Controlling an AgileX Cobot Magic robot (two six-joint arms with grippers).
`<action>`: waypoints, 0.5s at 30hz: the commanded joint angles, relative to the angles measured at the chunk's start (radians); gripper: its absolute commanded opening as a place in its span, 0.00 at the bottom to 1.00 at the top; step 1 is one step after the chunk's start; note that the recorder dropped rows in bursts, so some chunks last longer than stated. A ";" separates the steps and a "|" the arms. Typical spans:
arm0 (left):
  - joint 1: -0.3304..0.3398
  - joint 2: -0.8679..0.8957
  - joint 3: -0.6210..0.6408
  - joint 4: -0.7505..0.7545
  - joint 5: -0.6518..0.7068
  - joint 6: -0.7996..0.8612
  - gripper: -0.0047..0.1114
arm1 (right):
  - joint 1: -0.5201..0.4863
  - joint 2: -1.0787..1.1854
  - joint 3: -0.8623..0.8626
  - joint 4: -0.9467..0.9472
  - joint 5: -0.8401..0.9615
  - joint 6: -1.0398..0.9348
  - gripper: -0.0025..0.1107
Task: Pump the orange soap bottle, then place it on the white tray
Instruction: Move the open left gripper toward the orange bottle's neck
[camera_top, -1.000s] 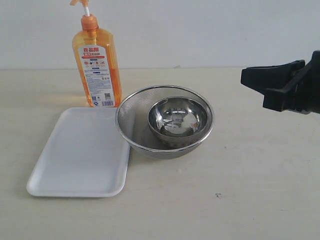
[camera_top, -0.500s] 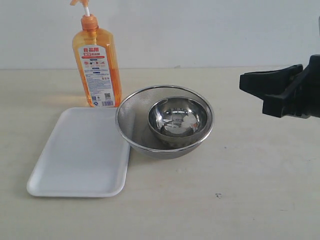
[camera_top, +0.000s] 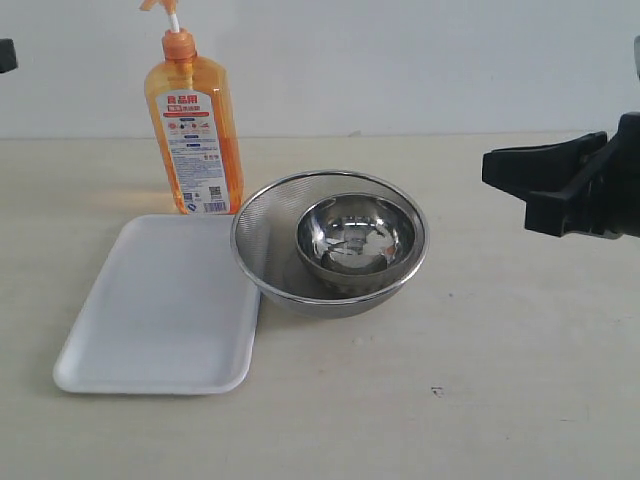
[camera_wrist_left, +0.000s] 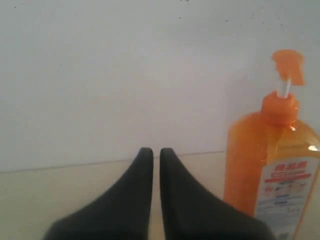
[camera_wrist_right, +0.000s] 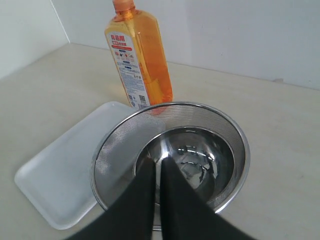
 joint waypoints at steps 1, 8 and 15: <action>0.095 0.160 -0.096 0.208 -0.127 -0.210 0.08 | 0.001 -0.003 0.006 -0.007 0.005 0.000 0.02; 0.403 0.308 -0.253 1.258 -0.659 -1.201 0.08 | 0.001 -0.003 0.006 -0.005 0.003 0.002 0.02; 0.509 0.542 -0.437 1.510 -0.985 -1.128 0.08 | 0.001 -0.003 0.006 -0.009 0.003 0.002 0.02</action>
